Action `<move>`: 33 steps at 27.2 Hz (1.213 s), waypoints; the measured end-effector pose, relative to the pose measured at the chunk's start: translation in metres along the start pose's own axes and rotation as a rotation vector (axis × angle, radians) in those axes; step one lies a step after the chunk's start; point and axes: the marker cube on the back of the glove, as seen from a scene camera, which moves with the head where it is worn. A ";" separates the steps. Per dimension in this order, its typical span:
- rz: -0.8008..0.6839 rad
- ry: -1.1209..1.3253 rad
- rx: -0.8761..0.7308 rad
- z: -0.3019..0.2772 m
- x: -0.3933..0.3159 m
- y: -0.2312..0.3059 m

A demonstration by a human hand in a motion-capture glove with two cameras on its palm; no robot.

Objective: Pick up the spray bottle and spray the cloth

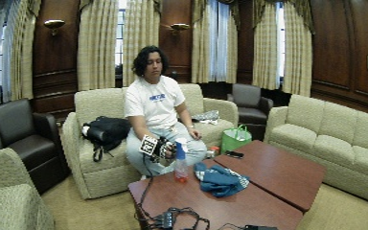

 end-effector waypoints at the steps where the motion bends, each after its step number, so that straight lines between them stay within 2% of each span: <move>1: 0.032 -0.005 0.002 0.000 -0.001 -0.001; 4: 0.058 -0.020 0.010 0.000 -0.001 -0.004; 9: -0.179 -0.053 0.042 0.001 0.008 -0.006; 13: 0.029 -0.063 0.019 0.000 0.001 -0.002; 15: 0.060 -0.056 0.010 0.000 0.001 -0.001; 29: 0.053 0.008 0.038 0.004 -0.001 -0.012; 33: -0.070 0.010 0.046 0.005 0.003 -0.013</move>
